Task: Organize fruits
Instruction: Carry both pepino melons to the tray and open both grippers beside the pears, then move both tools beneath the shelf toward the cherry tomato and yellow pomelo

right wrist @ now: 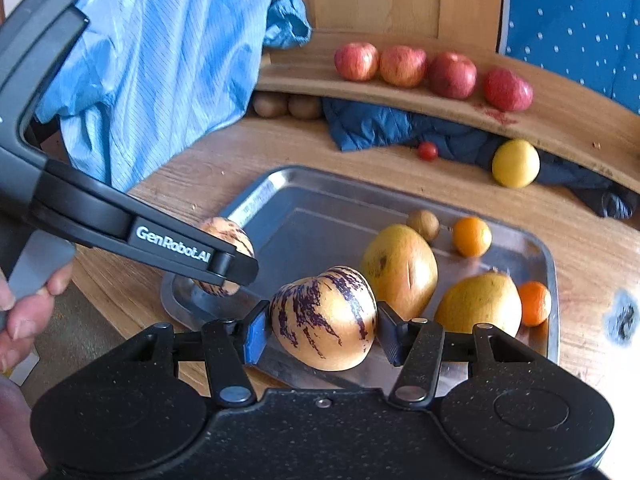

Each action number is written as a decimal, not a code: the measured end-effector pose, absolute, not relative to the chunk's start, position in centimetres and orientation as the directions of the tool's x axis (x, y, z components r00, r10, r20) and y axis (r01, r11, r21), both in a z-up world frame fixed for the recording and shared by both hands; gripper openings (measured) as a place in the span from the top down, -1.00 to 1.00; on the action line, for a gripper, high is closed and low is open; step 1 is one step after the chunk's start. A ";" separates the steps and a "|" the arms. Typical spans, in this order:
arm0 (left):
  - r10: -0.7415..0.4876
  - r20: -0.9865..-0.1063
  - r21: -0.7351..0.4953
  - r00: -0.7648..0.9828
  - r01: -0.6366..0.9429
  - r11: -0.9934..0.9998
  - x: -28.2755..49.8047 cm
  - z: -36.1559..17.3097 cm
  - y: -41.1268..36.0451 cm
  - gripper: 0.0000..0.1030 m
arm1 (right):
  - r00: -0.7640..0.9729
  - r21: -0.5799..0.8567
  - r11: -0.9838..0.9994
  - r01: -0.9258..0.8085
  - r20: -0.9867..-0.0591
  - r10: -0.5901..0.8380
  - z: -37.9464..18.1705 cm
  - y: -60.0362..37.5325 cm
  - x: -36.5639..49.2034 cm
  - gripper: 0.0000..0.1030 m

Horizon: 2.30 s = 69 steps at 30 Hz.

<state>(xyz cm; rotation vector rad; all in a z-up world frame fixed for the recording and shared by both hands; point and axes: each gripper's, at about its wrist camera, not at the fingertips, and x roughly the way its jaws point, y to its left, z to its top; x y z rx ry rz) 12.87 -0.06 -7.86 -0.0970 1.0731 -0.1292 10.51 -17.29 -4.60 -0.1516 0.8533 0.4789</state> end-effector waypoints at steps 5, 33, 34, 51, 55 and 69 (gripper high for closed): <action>-0.149 -0.879 -0.132 0.452 0.069 0.989 13.0 -8.3 -0.1 -0.05 | 0.544 0.064 0.891 -0.449 -0.772 0.330 -5.2 -17.3 10.7 -0.10; -0.156 -0.900 -0.137 0.406 0.076 0.988 12.5 -8.3 0.2 -0.20 | 0.547 0.062 0.908 -0.414 -0.780 0.302 -5.5 -17.5 9.9 -0.19; -0.157 -0.900 -0.137 0.406 0.077 0.988 12.4 -8.2 0.2 -0.21 | 0.551 0.059 0.908 -0.415 -0.778 0.302 -5.4 -17.5 9.6 -0.22; -0.062 -0.914 -0.040 0.402 0.062 0.997 9.7 -6.7 1.6 -0.93 | 0.593 0.100 0.935 -0.339 -0.749 0.295 -3.8 -19.2 7.0 -0.90; -0.037 -0.918 -0.017 0.394 0.054 0.998 10.0 -6.4 1.8 -0.96 | 0.603 0.100 0.945 -0.311 -0.748 0.278 -3.5 -19.7 7.1 -0.98; 0.042 -0.906 0.068 0.422 0.046 0.997 14.6 -5.7 1.8 -0.97 | 0.601 0.124 0.975 -0.183 -0.771 0.211 -3.3 -23.1 10.2 -0.98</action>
